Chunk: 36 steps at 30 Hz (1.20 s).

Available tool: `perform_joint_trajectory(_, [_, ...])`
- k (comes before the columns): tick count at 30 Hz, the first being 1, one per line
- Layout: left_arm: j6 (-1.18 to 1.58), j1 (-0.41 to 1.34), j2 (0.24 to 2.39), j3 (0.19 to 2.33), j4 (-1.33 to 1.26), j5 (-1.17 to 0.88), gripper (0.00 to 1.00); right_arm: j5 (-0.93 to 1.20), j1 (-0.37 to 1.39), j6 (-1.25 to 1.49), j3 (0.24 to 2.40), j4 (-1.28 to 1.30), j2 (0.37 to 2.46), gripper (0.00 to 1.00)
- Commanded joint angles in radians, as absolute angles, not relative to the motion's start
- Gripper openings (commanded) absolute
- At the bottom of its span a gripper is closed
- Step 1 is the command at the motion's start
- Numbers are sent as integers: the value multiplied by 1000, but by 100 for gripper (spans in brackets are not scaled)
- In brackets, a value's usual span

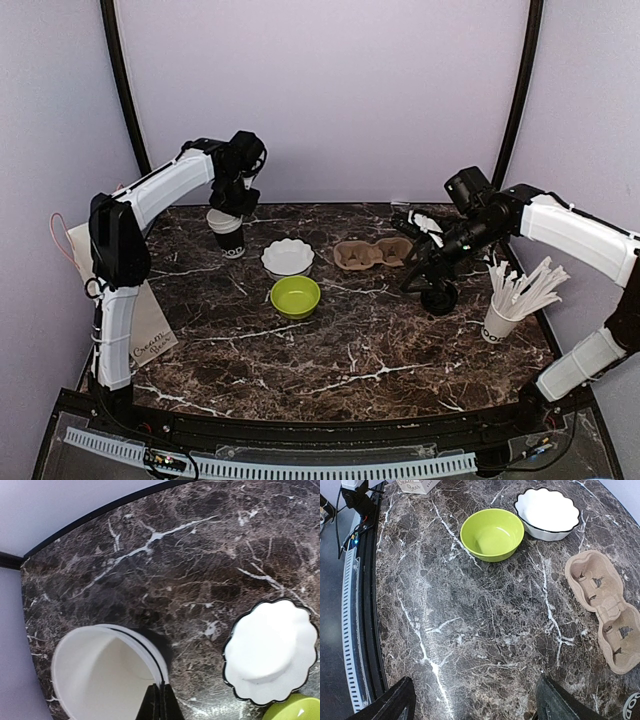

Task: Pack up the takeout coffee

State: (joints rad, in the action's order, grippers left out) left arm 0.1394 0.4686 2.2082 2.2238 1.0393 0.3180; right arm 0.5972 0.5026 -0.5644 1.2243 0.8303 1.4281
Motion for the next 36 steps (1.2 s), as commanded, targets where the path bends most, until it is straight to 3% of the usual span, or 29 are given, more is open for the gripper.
perform_joint_trajectory(1, [129, 492, 2134, 2230, 1043, 404, 0, 596, 512, -560, 1225, 809, 1413, 84])
perform_joint_trajectory(2, [150, 481, 2128, 2228, 1048, 324, 0, 599, 512, -561, 1226, 809, 1416, 84])
perform_joint_trajectory(5, [111, 488, 2115, 2203, 1027, 402, 0, 609, 516, -560, 1232, 807, 1428, 84])
perform_joint_trajectory(15, [135, 493, 1924, 2107, 985, 136, 0, 636, 518, -399, 1347, 742, 1536, 85])
perform_joint_trajectory(24, [-28, 742, 1596, 1804, 788, -83, 0, 760, 518, -80, 1528, 605, 1684, 86])
perform_joint_trajectory(29, [-52, 879, 1575, 1722, 756, -47, 0, 846, 542, 47, 1582, 580, 1745, 91])
perform_joint_trajectory(36, [-63, 971, 1646, 1762, 766, -40, 0, 948, 580, 144, 1571, 537, 1760, 98])
